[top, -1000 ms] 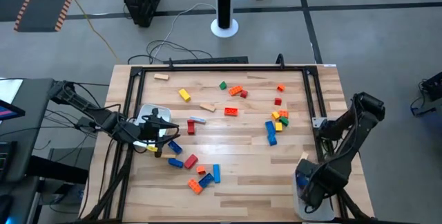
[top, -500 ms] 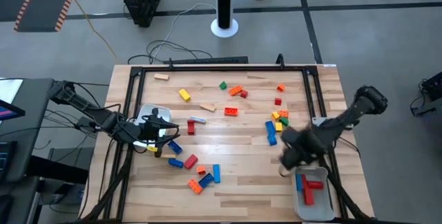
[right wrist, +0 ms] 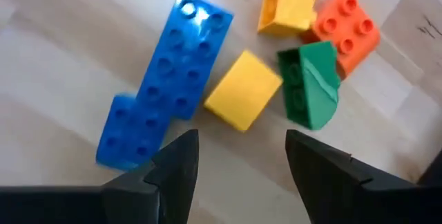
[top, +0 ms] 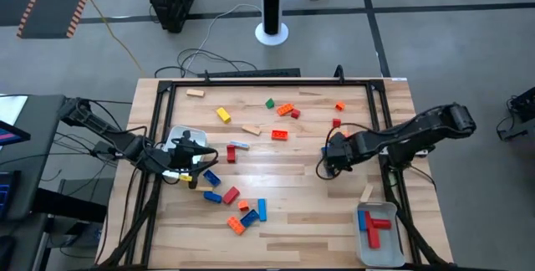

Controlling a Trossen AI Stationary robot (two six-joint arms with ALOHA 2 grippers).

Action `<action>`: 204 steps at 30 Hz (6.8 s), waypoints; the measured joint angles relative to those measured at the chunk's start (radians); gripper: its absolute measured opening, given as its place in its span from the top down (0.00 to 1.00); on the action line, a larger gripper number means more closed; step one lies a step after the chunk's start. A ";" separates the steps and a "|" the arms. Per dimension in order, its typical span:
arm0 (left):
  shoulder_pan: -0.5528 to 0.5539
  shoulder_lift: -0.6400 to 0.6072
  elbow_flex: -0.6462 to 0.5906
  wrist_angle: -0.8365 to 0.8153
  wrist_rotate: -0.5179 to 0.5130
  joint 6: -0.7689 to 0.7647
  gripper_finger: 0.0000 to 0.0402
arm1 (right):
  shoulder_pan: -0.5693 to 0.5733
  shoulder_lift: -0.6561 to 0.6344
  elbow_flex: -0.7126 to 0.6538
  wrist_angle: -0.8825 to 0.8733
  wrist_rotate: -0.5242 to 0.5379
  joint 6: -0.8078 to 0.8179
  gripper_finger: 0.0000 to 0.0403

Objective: Sort blocks by size
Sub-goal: Put the yellow small block into the white bin, then put the yellow large block into the gray bin

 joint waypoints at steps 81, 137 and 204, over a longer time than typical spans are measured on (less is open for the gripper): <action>0.087 0.655 0.180 0.619 -0.112 0.930 0.50 | -0.047 0.098 0.042 1.285 -0.250 -0.711 0.60; 0.176 0.835 0.222 0.818 0.127 1.108 0.67 | -0.064 0.355 0.163 1.539 -0.446 -0.697 0.47; 0.398 0.212 0.236 -0.844 0.126 -0.240 0.46 | -0.038 0.099 0.162 0.898 0.006 -0.761 0.39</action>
